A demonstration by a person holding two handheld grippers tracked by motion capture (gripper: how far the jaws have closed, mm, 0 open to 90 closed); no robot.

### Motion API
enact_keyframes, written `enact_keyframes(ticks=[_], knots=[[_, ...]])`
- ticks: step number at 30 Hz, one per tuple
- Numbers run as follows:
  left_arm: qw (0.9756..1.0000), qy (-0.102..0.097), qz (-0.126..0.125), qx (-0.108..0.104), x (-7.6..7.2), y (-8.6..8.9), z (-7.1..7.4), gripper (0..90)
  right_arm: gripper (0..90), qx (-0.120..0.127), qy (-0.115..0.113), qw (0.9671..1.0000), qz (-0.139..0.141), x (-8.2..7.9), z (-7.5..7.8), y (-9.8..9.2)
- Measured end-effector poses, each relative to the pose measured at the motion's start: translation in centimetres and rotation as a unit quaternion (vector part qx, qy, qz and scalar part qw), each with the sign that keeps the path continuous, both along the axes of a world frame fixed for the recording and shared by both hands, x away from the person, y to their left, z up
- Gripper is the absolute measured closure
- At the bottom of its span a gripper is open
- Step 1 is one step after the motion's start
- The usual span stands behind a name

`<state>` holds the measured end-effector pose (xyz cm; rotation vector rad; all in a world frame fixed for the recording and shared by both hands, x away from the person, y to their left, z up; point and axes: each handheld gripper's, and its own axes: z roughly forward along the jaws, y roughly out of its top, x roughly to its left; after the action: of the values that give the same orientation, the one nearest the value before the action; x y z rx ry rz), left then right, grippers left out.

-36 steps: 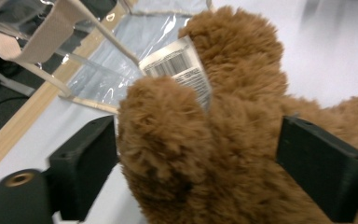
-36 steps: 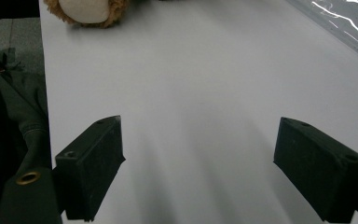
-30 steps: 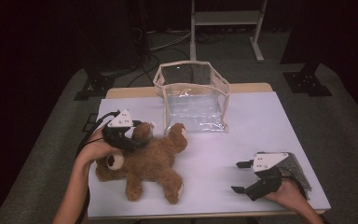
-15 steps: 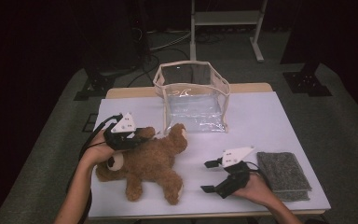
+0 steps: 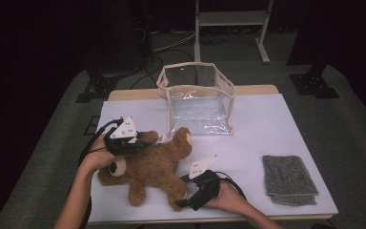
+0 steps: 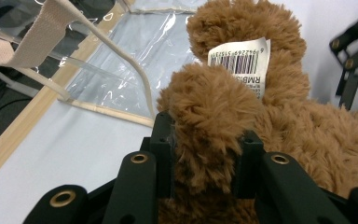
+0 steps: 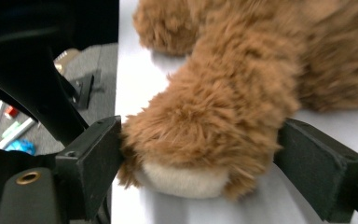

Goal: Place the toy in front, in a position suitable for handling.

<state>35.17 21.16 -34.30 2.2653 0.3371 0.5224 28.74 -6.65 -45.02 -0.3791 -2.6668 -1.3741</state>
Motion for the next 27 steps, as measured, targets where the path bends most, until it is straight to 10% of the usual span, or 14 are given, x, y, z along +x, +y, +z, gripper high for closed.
enact_keyframes(ticks=[8,19,27], knots=[[0.9998,-0.004,0.003,-0.020,-0.3,0.1,0.5,70.2,53.3,0.005,0.007,0.9999,0.014,-0.1,-0.1,-0.1],[0.9983,-0.022,-0.004,-0.055,-0.7,-0.9,2.5,72.7,60.6,0.045,-0.021,0.9987,0.012,-0.7,2.9,-2.7],[0.9972,-0.038,-0.048,-0.042,-1.2,-5.2,5.0,72.5,60.4,0.076,-0.008,0.9970,-0.010,-1.5,4.8,-8.1]])
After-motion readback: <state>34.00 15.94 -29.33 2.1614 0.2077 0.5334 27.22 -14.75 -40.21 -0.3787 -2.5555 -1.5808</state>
